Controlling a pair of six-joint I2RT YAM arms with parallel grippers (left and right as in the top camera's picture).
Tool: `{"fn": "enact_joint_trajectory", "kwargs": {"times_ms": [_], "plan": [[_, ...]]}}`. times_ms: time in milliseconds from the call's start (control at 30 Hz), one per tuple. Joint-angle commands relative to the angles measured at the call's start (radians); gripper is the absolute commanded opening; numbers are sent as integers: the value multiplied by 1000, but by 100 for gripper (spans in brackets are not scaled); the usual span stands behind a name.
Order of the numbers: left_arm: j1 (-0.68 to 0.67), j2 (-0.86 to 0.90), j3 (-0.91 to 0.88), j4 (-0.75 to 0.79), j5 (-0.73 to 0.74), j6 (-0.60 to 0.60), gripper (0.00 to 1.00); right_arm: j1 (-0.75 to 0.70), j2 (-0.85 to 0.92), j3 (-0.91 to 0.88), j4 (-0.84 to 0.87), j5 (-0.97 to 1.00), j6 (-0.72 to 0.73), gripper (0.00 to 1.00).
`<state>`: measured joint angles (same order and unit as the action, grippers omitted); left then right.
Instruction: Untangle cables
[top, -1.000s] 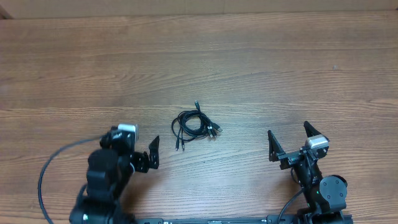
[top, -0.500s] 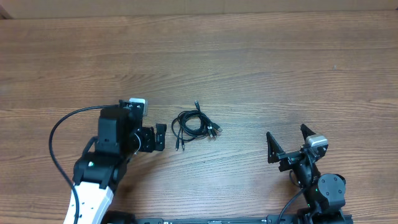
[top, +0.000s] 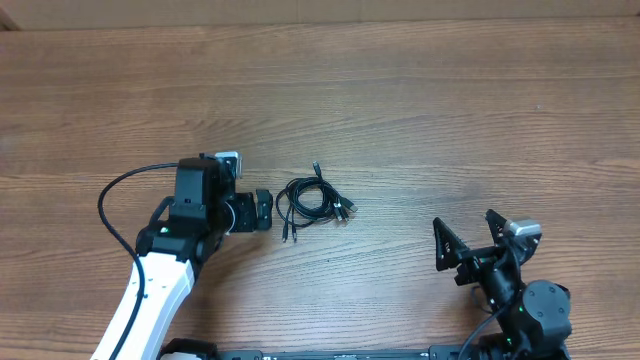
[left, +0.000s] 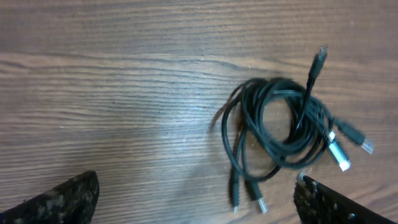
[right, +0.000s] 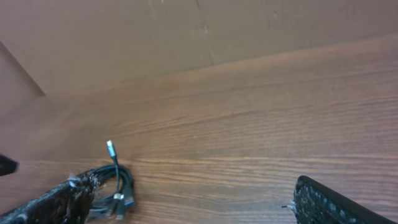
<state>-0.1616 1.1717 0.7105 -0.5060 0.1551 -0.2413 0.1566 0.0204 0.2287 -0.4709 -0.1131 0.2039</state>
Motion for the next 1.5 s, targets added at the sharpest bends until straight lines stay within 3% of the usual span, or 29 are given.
{"fn": "enact_joint_trajectory", "kwargs": {"times_ms": [0,433,633,767,933,1000,1333,1400,1467], "plan": [[4,20,29,25,41,-77,99,-6,41,78,-32,-6,14,100],[-71,83,84,65,-11,37,100,-6,516,373,-178,-100,13,100],[-134,195,137,64,-32,40,100,-6,740,556,-318,-98,9,100],[-164,288,162,71,-32,59,99,-6,824,585,-304,-118,36,100],[-187,378,169,115,-32,96,79,-6,874,585,-263,-203,62,100],[-187,401,169,129,-32,96,75,-6,883,585,-260,-204,63,100],[-187,518,169,174,-1,76,74,-6,888,585,-264,-204,63,100],[-189,536,169,188,24,76,66,-6,888,585,-264,-204,62,100],[-192,541,169,193,28,76,50,-6,888,585,-264,-204,62,100]]}}
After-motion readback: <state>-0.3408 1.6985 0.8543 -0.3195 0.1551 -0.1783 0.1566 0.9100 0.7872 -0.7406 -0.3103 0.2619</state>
